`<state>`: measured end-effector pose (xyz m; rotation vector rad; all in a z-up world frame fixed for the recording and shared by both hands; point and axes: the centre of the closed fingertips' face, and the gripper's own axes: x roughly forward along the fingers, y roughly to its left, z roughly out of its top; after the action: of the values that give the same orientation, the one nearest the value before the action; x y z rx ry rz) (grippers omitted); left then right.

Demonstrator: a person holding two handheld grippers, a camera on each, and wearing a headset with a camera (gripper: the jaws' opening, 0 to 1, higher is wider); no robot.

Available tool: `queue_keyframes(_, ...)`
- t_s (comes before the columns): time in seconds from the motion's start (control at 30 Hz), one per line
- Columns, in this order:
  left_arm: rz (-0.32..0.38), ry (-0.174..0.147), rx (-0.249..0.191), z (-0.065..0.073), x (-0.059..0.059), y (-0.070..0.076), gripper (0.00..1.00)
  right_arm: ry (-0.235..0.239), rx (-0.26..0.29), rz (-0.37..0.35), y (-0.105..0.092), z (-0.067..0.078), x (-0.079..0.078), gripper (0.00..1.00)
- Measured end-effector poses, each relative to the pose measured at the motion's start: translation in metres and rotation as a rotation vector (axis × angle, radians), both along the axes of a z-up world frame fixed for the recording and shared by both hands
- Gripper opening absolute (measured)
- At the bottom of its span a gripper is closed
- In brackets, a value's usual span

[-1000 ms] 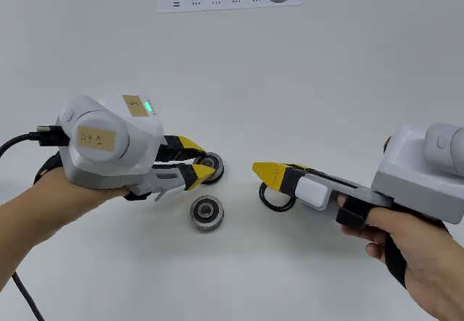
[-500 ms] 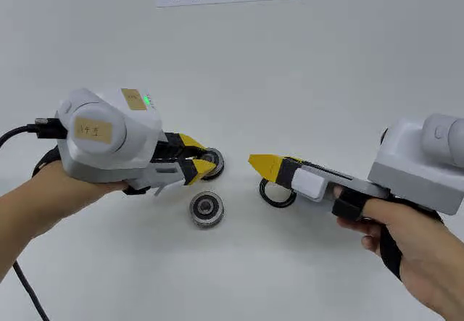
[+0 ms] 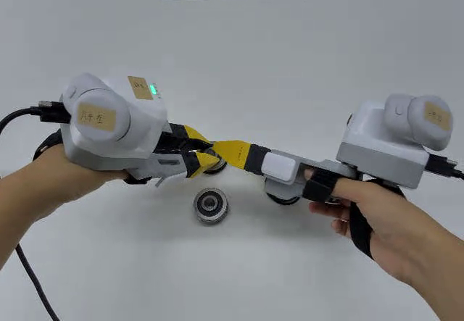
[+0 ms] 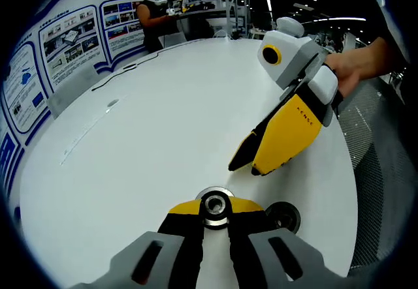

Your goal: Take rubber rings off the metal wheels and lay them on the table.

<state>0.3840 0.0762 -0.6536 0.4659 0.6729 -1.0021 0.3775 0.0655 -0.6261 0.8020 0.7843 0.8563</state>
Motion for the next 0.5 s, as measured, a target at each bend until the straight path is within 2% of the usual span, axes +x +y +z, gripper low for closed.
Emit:
queue_keyframes(0.2, -0.012, -0.002, -0.001, 0.000, 0.000, 0.000, 0.13, 0.043, 0.001, 0.015, 0.011, -0.009, 0.002, 0.51)
queue_keyframes(0.5, -0.024, -0.004, 0.001, -0.001, 0.000, 0.000, 0.13, 0.060, 0.003, 0.023, 0.014, -0.012, 0.000, 0.50)
